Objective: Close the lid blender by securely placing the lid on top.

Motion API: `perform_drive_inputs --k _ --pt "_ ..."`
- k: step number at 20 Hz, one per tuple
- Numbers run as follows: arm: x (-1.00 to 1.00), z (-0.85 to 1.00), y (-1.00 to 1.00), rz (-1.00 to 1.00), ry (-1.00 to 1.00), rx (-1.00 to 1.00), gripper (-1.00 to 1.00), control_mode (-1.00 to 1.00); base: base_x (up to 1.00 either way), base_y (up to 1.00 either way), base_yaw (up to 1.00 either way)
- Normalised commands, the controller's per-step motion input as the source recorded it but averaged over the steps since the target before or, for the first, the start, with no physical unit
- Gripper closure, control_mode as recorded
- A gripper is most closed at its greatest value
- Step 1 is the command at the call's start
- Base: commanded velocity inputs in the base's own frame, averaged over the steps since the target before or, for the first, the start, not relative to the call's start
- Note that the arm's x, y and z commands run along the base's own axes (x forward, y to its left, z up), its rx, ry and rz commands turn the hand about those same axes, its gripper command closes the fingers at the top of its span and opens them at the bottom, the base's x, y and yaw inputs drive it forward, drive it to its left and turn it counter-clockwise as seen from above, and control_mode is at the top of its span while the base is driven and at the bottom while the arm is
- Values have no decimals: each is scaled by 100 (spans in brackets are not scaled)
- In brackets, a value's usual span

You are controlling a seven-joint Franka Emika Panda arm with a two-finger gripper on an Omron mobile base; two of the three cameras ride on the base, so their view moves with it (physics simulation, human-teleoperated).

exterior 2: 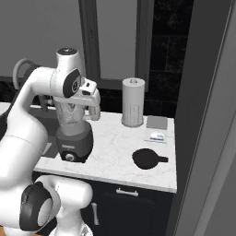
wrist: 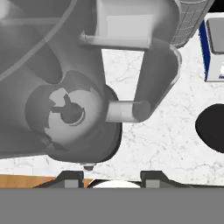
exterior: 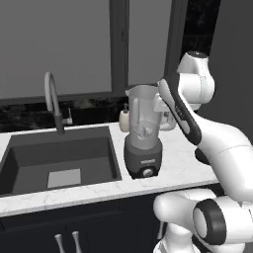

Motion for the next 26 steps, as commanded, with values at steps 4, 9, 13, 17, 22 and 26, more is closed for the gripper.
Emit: perform_drive_inputs --k 4,9,13,17,22,26 --pt "-41 0 -10 -4 -11 1 -100 -100 0 0 0" --pt "-90 0 -49 -34 -30 8 -100 -100 0 0 0" --pt "-41 0 -69 -56 -6 11 -100 -100 0 0 0" --pt "-6 -12 -84 -69 1 9 -100 -100 0 0 0" --pt "0 -18 -96 -70 13 11 -100 -100 0 0 0" --pt "1 -37 -72 -40 15 17 -100 -100 0 0 0"
